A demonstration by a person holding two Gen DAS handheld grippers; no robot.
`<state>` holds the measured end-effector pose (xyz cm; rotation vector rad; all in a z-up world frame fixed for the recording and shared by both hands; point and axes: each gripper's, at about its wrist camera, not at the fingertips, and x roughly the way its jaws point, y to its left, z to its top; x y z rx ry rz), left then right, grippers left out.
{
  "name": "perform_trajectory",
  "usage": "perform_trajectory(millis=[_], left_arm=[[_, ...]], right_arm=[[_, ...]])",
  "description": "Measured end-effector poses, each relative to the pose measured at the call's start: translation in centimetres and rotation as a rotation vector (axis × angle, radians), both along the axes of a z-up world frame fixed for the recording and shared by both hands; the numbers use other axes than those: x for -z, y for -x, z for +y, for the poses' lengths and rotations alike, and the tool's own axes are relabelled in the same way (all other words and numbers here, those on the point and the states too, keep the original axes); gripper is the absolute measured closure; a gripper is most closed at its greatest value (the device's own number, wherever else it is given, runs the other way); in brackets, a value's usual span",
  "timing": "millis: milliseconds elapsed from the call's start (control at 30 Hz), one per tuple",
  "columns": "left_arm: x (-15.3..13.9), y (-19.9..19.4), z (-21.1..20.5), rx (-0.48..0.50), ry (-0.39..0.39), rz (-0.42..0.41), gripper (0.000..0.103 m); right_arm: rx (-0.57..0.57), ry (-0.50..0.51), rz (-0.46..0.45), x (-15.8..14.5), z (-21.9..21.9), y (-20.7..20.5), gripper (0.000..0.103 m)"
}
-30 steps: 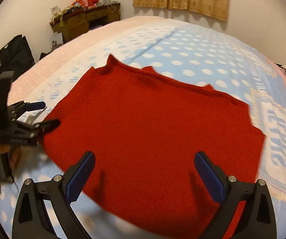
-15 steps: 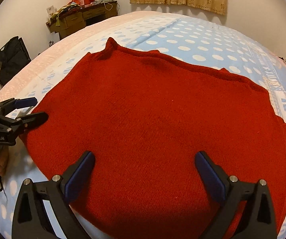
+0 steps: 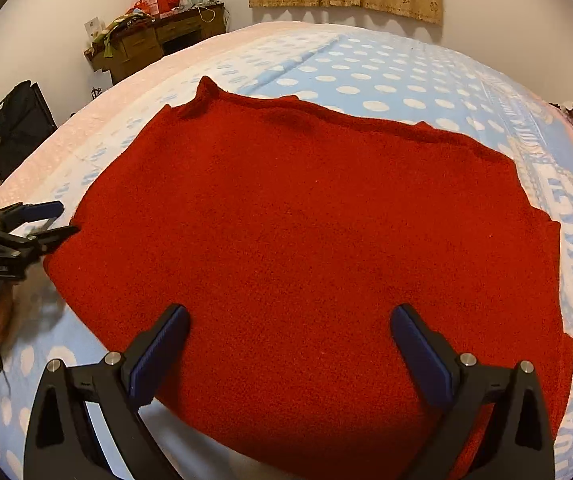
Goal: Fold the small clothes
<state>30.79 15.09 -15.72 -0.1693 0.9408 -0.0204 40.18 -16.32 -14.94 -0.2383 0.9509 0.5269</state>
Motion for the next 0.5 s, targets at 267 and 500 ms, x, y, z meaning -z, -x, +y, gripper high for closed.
perform_trajectory(millis=[267, 500], left_arm=[[-0.8, 0.8, 2.7, -0.08, 0.067, -0.033, 0.0], [-1.6, 1.5, 5.2, -0.125, 0.071, -0.048, 0.0]], right_arm=[[0.016, -0.028, 0.004, 0.1, -0.3, 0.0, 0.001], [-0.055, 0.03, -0.232, -3.8, 3.5, 4.3, 0.001]])
